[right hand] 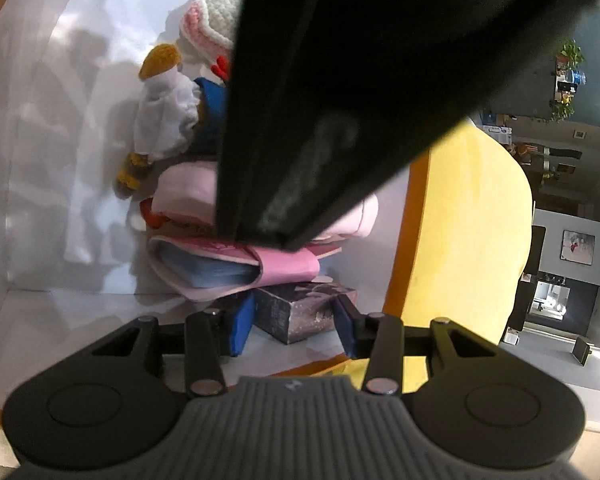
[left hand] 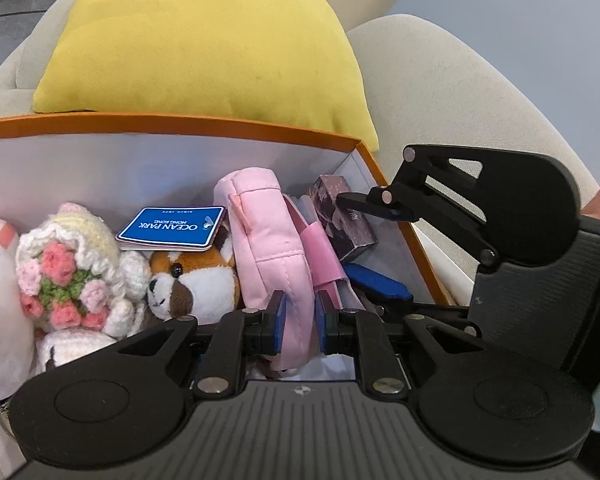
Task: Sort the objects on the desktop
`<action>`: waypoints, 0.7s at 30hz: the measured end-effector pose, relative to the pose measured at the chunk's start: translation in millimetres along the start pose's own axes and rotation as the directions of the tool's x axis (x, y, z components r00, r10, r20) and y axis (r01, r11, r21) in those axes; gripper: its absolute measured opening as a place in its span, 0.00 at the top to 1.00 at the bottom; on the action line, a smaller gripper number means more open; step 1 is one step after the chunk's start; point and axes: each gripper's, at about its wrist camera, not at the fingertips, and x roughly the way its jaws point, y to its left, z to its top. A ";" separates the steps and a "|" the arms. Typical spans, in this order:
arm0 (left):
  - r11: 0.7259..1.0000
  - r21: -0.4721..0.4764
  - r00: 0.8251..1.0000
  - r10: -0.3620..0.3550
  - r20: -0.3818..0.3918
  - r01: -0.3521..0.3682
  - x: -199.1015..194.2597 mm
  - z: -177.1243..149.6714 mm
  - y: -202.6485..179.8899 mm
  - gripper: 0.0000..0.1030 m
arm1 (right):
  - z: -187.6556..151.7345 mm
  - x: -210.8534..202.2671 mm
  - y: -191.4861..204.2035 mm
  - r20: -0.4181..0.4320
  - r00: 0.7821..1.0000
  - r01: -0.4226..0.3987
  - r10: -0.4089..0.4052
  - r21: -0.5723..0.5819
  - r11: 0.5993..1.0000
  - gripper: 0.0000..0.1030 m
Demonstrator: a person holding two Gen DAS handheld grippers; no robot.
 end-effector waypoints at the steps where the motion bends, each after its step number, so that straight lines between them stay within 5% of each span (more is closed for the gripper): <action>1: 1.000 0.008 1.000 0.004 0.001 -0.004 0.1 0.0 -1.6 0.82 | 0.3 -1.0 0.3 0.003 1.000 -0.002 0.002 -0.003 1.000 0.56; 12: 0.998 0.056 0.999 0.032 0.036 -0.034 -22.6 5.2 -8.8 0.82 | -9.0 -44.0 -9.6 0.092 0.995 -0.041 0.037 0.043 0.998 0.45; 18: 0.990 0.119 0.995 0.073 0.067 -0.081 -40.3 1.7 -32.4 0.82 | -23.6 -62.3 -30.9 0.158 0.986 -0.091 0.058 0.210 0.973 0.45; 21: 0.982 0.164 0.993 0.081 0.084 -0.094 -52.4 -4.7 -47.1 0.82 | -38.8 -59.3 -38.5 0.190 0.979 -0.139 0.073 0.363 0.921 0.45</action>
